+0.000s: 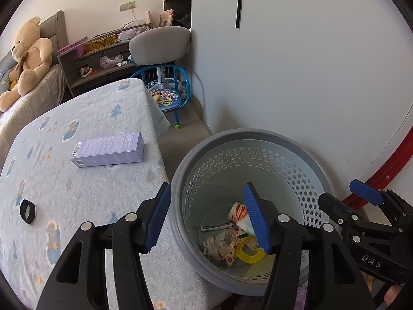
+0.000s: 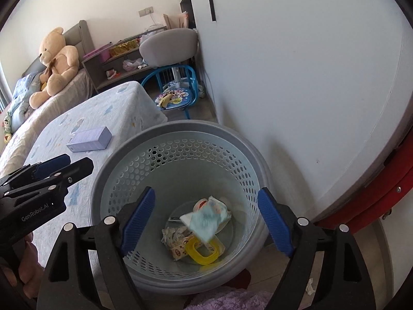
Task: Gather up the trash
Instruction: 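Move both grippers back from the basket over the blanket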
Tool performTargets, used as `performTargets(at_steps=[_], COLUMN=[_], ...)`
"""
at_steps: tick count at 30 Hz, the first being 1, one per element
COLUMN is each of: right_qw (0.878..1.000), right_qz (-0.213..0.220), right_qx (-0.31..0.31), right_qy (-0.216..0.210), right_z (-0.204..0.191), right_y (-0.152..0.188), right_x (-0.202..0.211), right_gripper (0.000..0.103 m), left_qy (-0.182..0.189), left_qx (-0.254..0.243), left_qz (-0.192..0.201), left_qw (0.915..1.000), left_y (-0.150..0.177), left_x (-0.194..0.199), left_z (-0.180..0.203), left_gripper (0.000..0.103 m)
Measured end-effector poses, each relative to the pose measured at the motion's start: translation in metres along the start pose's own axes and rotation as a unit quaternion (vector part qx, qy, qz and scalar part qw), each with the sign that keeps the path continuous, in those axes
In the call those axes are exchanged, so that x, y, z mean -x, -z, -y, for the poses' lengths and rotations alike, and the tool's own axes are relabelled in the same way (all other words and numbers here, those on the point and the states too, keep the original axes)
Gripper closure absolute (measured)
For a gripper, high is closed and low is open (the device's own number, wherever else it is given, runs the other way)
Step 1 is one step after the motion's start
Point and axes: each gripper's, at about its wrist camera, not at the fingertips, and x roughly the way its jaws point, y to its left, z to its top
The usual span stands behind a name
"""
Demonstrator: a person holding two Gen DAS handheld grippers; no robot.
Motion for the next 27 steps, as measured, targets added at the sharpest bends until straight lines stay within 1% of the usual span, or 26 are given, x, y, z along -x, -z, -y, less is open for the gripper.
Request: performTargets(at_steps=[5,13,20,27], right_qw=[1.0,1.0,1.0,0.998], right_qz=[0.001,0.0,-0.002,-0.001], right_qx=[-0.001,-0.002,0.01,0.031], right_qy=[-0.001,-0.012,-0.029,-0.05], right_z=[-0.004,-0.019,-0.041,-0.074], right_y=[0.002,0.003,0.0,-0.006], right_x=[0.005,0.008,0.008,0.002], right_gripper=[0.02,0.018,0.018,0.017], left_qy=[0.003,0.001,-0.017,-0.04], left_qx=[0.013,0.037,0.061,0.091], left_qz=[0.002,0.012,0.019,0.026], left_qw=[0.9999,0.9992,0.9978,0.9947], left_y=[0.002,0.007,0.014,0.025], left_x=[0.004,0.015,0.025,0.036], left_z=[-0.01,-0.033,-0.065,-0.107], left_gripper=[0.041,0.038,0.038,0.038])
